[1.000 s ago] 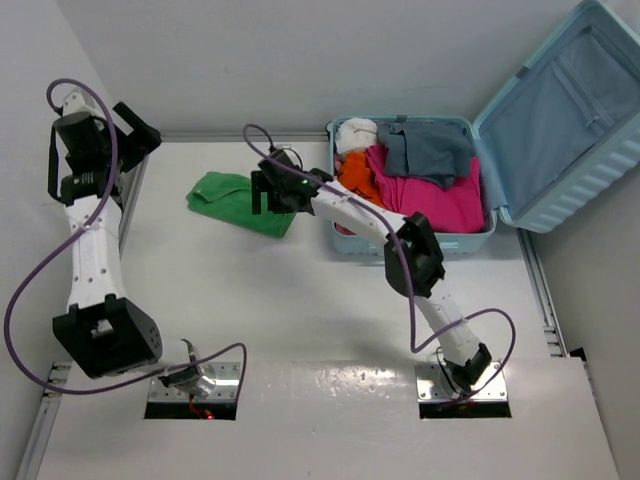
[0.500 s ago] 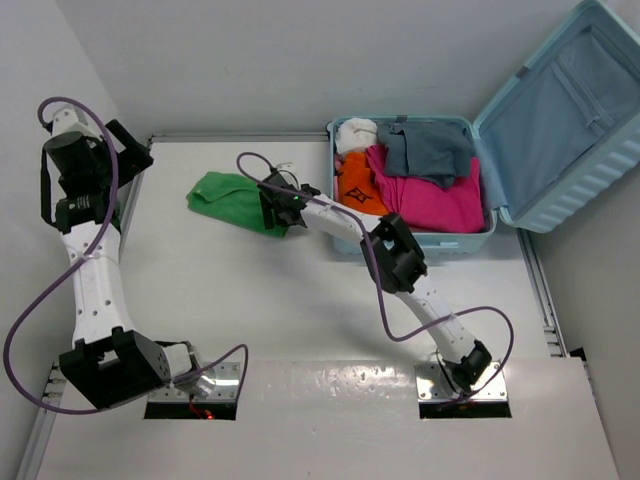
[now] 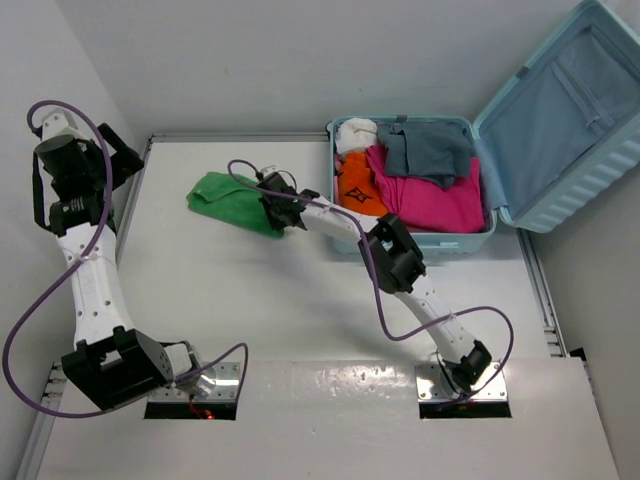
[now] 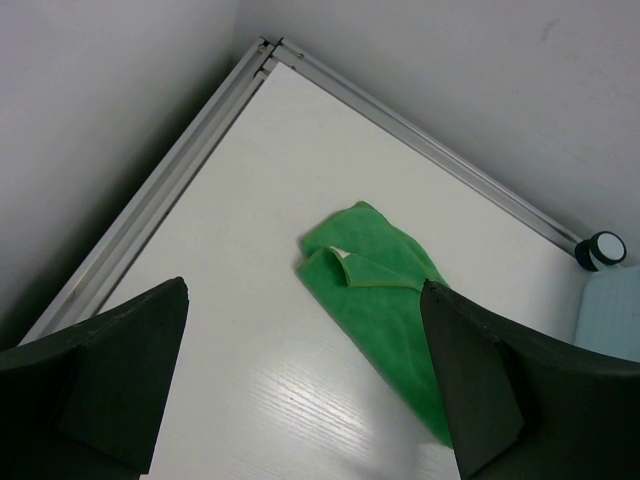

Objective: Pack the luggage

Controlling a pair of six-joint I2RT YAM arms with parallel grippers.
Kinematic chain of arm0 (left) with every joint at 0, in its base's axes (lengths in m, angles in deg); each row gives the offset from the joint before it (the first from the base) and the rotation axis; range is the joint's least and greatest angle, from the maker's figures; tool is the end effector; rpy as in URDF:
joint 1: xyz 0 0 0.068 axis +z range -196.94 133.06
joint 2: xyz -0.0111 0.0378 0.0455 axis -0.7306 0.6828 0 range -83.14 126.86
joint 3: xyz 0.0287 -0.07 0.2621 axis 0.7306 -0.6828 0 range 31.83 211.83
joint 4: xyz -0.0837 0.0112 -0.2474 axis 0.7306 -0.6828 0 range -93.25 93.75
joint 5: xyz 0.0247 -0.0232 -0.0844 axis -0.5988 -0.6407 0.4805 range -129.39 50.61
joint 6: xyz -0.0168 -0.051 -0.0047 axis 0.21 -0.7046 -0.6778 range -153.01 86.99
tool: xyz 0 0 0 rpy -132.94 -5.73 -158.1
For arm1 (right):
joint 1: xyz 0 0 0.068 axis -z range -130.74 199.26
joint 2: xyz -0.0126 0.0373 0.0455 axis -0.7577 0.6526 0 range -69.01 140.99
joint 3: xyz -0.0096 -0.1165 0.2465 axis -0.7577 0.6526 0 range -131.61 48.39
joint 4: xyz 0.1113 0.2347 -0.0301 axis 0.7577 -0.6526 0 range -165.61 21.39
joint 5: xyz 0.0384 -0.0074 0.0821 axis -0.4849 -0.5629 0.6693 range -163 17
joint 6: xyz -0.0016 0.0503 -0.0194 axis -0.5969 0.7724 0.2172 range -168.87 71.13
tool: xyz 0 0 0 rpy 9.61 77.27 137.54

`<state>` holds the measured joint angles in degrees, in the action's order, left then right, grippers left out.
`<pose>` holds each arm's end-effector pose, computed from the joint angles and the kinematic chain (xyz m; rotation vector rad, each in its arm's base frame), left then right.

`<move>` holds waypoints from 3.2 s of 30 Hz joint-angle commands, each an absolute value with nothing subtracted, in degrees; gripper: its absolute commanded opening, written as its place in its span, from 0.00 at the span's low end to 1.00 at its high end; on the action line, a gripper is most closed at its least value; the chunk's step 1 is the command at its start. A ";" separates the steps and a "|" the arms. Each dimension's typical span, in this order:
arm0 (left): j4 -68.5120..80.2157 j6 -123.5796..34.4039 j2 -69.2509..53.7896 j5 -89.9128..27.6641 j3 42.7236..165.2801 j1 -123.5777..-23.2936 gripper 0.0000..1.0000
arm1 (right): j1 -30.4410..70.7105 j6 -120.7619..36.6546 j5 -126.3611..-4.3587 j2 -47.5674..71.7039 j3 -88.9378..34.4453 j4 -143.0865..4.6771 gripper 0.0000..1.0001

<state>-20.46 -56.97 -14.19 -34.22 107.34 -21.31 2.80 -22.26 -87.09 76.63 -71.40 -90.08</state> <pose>0.2412 0.1123 0.4143 -0.7310 1.7300 -0.0647 0.3908 0.3987 0.1299 -0.2978 2.3692 0.3178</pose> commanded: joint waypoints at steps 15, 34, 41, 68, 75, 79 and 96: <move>-13.74 -59.73 -10.28 -30.33 107.15 -24.88 1.00 | 1.36 -66.77 -67.20 49.12 -59.00 -91.28 0.00; -10.40 -59.20 -6.41 -31.48 106.63 -30.85 1.00 | 21.12 -82.44 -78.00 32.51 -50.88 -94.37 0.00; -9.26 -59.20 -3.16 -33.23 107.85 -34.27 1.00 | 35.43 -79.64 -80.38 22.32 -43.56 -92.78 0.00; -9.26 -59.20 4.49 -38.42 115.07 -45.00 1.00 | 52.61 -77.98 -78.98 14.76 -36.33 -96.81 0.87; -9.26 -59.72 5.02 -38.42 116.12 -46.94 1.00 | 44.53 -84.06 -92.63 20.89 -60.37 -94.03 0.88; -9.26 -60.25 5.63 -38.42 116.65 -47.55 1.00 | 46.26 -101.05 -101.74 25.72 -64.35 -78.55 0.89; -9.26 -62.10 4.58 -40.00 113.66 -48.08 1.00 | 73.25 -114.70 -95.95 37.69 -75.54 -73.18 0.84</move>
